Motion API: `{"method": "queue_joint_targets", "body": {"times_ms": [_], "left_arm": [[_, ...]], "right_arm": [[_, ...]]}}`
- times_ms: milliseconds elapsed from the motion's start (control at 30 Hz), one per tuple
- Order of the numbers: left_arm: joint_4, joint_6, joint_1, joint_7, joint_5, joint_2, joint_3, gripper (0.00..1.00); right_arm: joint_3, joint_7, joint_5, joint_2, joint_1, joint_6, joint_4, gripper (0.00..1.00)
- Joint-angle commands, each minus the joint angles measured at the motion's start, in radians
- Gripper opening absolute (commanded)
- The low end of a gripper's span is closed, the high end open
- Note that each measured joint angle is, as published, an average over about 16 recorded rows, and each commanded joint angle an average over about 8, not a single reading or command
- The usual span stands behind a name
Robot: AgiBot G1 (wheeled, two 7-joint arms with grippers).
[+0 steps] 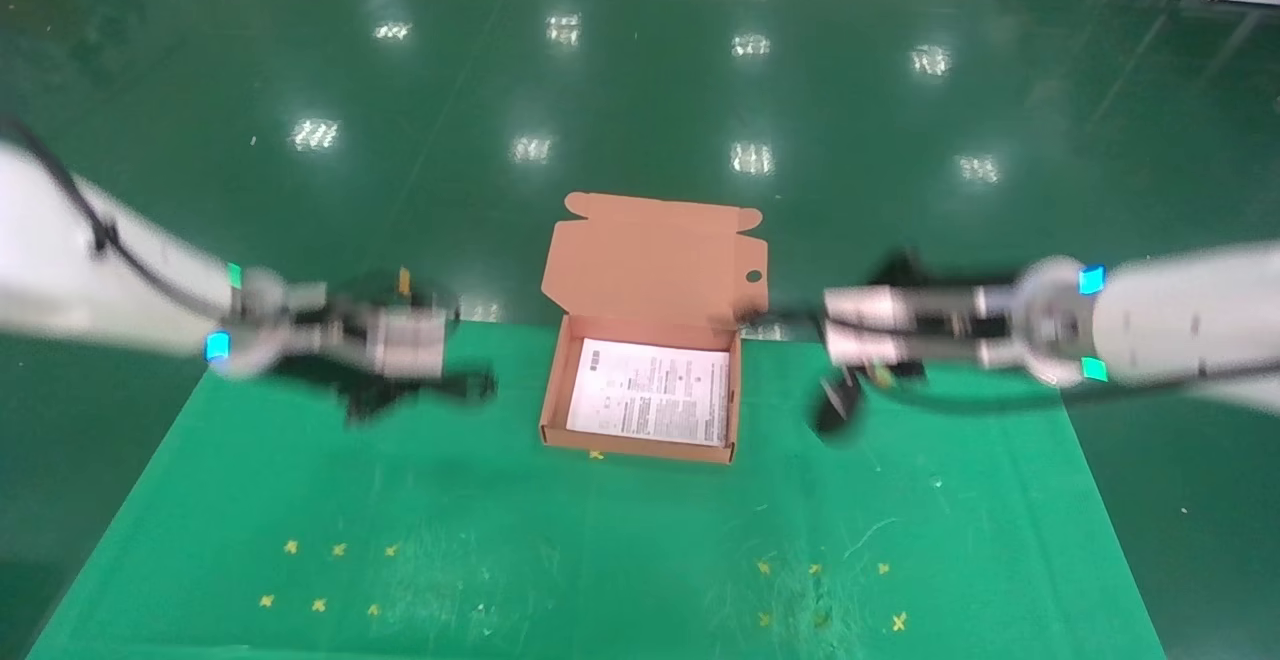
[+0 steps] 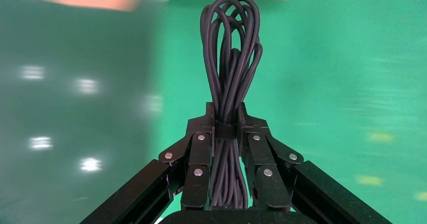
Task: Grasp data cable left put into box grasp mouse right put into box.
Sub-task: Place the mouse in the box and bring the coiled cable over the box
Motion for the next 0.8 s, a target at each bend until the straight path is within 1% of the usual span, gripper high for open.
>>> {"method": "queue_joint_targets", "body": {"times_ms": [33,133,267,433,600,800], "left_arm": [[-0.050,-0.022,-0.042,-0.013,0.015,-0.007,-0.002,0.00],[-0.103,-0.068,-0.081,-0.055,0.036,-0.002,-0.011,0.00],[-0.155,-0.122,-0.117,-0.118,0.070,0.002,-0.019,0.00],[-0.208,-0.157,-0.134,-0.163,0.108,-0.004,-0.017,0.00],[-0.230,-0.162,-0.136,-0.178,0.128,-0.016,-0.011,0.00],[-0.240,-0.129,-0.124,-0.219,0.162,-0.055,0.004,0.00]], "right_arm": [[0.019,0.017,-0.006,-0.013,0.044,0.014,0.029,0.00],[0.030,0.015,-0.005,-0.078,0.104,0.045,-0.007,0.00],[0.030,-0.011,-0.008,-0.164,0.178,0.073,-0.092,0.00],[0.019,-0.051,-0.011,-0.227,0.242,0.076,-0.180,0.00],[0.016,-0.058,-0.010,-0.252,0.255,0.080,-0.204,0.00],[0.002,-0.046,-0.024,-0.276,0.228,0.088,-0.221,0.00]]}}
